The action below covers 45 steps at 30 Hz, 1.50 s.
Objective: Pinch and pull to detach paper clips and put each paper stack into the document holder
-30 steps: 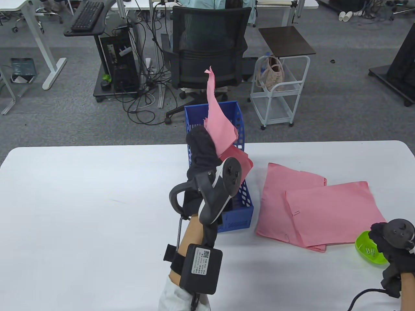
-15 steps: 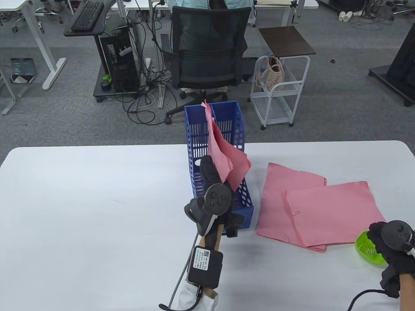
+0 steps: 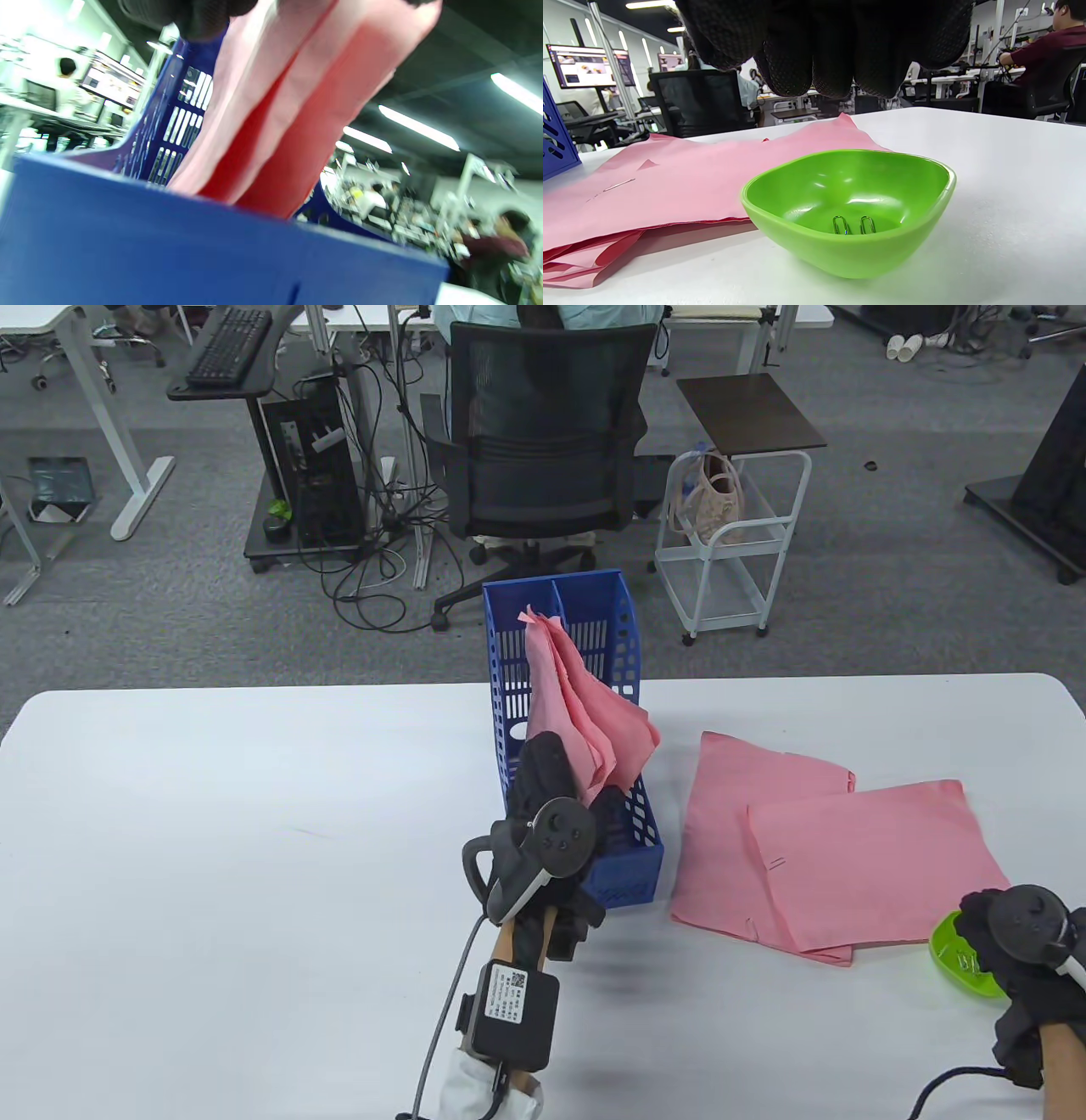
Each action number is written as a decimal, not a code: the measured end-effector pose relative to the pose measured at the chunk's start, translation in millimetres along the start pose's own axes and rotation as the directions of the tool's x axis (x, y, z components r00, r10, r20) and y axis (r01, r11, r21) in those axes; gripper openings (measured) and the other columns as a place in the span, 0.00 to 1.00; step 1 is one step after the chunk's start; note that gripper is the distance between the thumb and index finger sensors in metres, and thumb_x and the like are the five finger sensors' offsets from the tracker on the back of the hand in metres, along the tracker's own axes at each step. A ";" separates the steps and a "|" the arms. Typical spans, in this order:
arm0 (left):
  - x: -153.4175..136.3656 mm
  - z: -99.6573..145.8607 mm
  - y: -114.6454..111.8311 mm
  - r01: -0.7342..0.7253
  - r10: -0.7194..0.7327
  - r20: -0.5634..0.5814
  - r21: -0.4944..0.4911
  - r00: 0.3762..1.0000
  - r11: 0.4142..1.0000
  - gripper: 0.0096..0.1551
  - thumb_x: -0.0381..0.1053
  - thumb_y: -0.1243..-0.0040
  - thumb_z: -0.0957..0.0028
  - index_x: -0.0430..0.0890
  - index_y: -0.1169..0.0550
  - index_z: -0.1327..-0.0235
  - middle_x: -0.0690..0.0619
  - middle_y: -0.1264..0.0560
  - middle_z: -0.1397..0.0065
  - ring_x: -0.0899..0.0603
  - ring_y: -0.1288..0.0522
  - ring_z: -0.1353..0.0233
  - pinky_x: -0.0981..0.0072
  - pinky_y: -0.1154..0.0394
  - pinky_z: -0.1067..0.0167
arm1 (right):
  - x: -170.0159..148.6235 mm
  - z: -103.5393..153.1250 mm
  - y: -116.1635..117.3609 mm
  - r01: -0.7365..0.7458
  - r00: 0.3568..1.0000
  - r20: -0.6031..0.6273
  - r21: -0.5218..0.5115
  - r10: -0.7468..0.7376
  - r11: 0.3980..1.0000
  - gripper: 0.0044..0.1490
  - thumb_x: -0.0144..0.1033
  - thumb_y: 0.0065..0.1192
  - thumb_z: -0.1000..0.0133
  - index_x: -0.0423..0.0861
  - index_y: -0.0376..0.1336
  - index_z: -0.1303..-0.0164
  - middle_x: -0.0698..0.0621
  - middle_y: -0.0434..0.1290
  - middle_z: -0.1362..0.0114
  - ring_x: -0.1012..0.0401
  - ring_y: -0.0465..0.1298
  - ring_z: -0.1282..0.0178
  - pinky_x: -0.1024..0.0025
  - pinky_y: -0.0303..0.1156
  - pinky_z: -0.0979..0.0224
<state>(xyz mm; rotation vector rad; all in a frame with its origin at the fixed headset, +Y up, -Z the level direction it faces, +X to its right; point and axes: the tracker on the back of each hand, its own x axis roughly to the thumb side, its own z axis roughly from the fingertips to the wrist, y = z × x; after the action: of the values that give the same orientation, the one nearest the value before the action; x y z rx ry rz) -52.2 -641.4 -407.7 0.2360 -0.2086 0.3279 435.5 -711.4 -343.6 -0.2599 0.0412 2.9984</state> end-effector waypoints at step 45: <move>-65.3 87.2 8.7 0.296 -0.281 0.120 -0.139 0.952 0.945 0.59 0.71 0.75 0.43 0.33 0.68 0.15 0.28 0.69 0.16 0.19 0.70 0.20 0.25 0.68 0.29 | 145.0 -46.9 99.0 -0.191 0.979 0.162 0.480 0.128 0.856 0.59 0.60 0.35 0.33 0.32 0.19 0.19 0.20 0.26 0.15 0.22 0.37 0.18 0.30 0.44 0.17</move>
<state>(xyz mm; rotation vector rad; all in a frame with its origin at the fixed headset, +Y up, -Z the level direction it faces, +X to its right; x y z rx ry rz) -129.8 -675.3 -338.7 0.1250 -0.2925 0.0072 288.7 -792.7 -413.4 -0.0098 0.8446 3.0185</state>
